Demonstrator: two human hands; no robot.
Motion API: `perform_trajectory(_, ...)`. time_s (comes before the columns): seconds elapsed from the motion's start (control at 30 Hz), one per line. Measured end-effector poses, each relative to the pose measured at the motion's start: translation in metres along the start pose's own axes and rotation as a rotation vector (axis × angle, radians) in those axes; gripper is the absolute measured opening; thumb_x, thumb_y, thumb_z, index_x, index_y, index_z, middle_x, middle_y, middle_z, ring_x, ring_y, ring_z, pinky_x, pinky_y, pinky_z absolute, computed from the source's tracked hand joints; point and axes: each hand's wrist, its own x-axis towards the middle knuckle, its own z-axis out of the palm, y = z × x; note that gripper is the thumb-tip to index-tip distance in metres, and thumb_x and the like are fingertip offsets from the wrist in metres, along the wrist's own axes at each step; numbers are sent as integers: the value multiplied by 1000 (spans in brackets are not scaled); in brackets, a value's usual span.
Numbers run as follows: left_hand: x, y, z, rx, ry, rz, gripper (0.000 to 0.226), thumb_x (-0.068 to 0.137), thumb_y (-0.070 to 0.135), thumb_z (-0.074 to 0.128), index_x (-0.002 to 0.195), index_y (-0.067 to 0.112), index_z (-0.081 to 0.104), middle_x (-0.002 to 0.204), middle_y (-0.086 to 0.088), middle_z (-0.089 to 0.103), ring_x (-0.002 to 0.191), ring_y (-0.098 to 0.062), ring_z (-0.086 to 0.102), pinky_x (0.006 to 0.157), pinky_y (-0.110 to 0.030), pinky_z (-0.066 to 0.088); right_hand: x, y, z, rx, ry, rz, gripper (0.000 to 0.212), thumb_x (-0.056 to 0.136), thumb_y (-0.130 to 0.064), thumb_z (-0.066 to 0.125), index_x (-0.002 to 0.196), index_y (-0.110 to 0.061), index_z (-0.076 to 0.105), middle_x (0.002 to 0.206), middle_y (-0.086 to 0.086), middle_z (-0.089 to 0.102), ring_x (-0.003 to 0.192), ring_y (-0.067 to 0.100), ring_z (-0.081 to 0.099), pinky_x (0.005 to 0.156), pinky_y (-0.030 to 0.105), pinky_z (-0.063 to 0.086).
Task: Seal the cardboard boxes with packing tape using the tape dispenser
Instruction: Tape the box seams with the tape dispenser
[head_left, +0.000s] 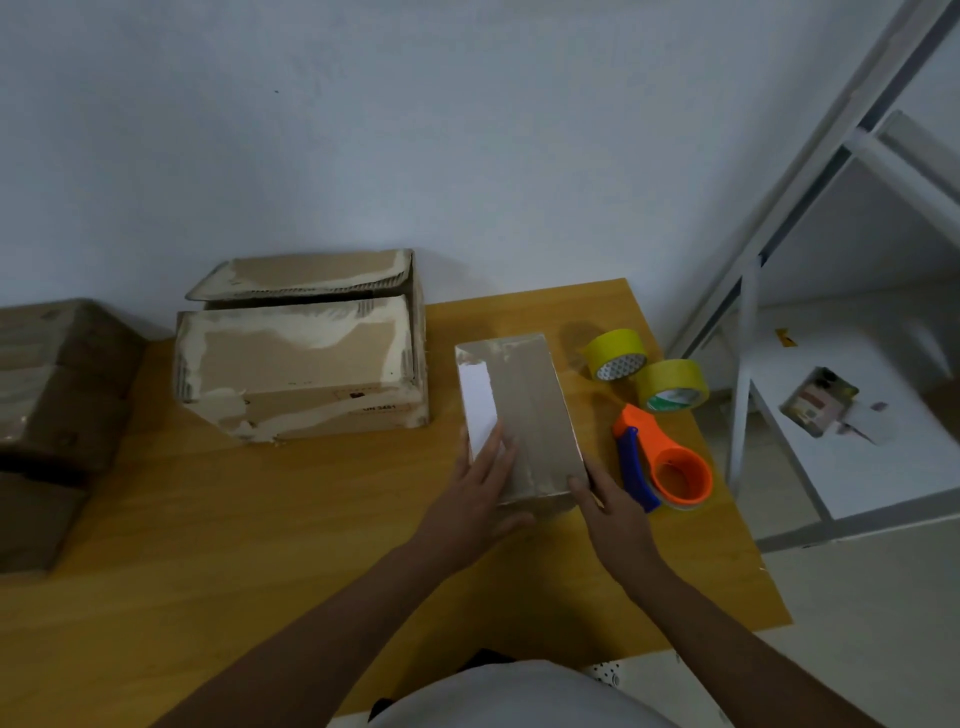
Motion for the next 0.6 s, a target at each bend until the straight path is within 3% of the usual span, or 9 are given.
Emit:
perform_trajectory(0.13, 17, -6, -6, 102, 71, -6, 86, 98, 41, 54, 154, 22, -8, 163, -1, -17, 149, -32, -20, 121, -57, 12, 21, -19, 4, -38, -51, -33, 45, 101, -32, 48, 145, -27, 43, 126, -3, 63, 105, 7, 57, 86, 26, 50)
perform_trajectory(0.2, 26, -11, -13, 175, 126, 38, 86, 96, 36, 59, 156, 10, 2, 164, -10, -6, 152, -27, -11, 121, -57, 9, 33, -29, 3, -50, -99, -48, 44, 102, -32, 46, 145, -26, 43, 129, -1, 62, 109, 11, 58, 92, 33, 50)
perform_trajectory(0.3, 38, -13, -20, 201, 134, 2, 88, 95, 36, 60, 156, 9, 3, 160, -2, -14, 150, -19, -14, 122, -53, 7, 40, -31, 1, -64, -139, -66, 44, 102, -35, 45, 144, -24, 44, 132, 1, 60, 116, 16, 58, 97, 35, 49)
perform_trajectory(0.4, 44, -13, -18, 210, 126, -12, 90, 96, 39, 58, 156, 13, -4, 156, 2, -23, 150, -18, -17, 123, -51, 5, 40, -13, -14, -155, -24, -78, 41, 101, -29, 48, 141, -17, 49, 135, 1, 59, 123, 18, 55, 99, 32, 46)
perform_trajectory(0.6, 46, -14, -18, 206, 105, -44, 91, 95, 43, 58, 157, 19, -5, 164, -2, -16, 152, -26, -10, 123, -51, 5, 48, 35, -53, -452, 253, -44, 39, 101, -17, 47, 136, -1, 46, 130, 19, 54, 117, 33, 51, 94, 43, 44)
